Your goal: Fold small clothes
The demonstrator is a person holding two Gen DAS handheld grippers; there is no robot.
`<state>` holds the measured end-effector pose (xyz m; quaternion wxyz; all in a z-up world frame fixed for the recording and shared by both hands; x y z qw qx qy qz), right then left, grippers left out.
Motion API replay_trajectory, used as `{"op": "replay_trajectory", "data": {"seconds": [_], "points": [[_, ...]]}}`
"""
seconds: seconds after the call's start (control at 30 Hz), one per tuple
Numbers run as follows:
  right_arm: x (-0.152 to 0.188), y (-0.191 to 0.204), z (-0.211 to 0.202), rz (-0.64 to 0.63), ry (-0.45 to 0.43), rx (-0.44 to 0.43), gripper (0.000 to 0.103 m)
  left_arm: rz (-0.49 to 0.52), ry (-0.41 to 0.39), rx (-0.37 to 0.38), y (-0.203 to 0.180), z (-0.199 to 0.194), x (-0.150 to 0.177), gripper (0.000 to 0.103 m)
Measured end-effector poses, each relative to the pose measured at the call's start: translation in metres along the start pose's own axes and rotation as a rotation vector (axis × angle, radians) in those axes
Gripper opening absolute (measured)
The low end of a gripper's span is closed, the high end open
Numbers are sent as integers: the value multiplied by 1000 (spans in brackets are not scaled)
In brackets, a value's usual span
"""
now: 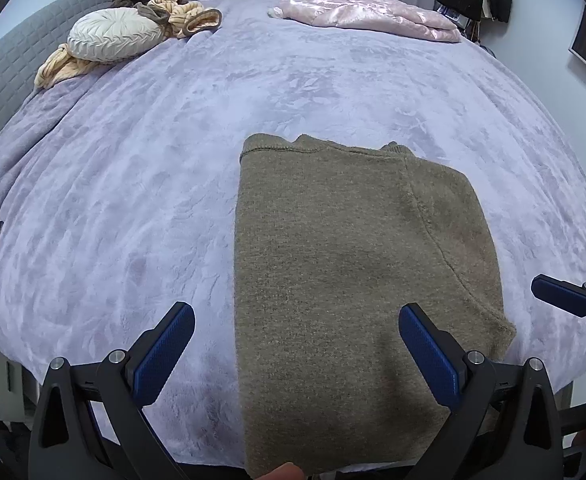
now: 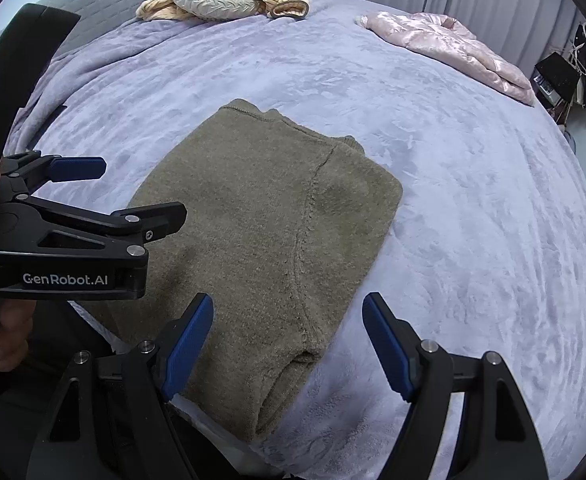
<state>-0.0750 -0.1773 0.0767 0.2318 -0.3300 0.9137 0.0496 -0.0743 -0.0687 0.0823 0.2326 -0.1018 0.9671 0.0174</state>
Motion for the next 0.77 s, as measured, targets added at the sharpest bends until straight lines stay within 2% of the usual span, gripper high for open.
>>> {"op": "replay_trajectory", "data": {"seconds": [0.53, 0.77], "points": [[-10, 20, 0, -56, 27, 36, 80, -42, -13, 52, 19, 2, 1, 103], [-9, 22, 1, -56, 31, 31, 80, -58, -20, 38, 25, 0, 3, 103]]}}
Point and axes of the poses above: each gripper's, at about its wrist camera, not at the fingertips, and z roughly the way its jaws point, y to its left, x to its underside, the point moved 3 cm from there along z, roughly the way its jaws point, and after that the axes turned 1 degree about -z, right-handed, at the moved point
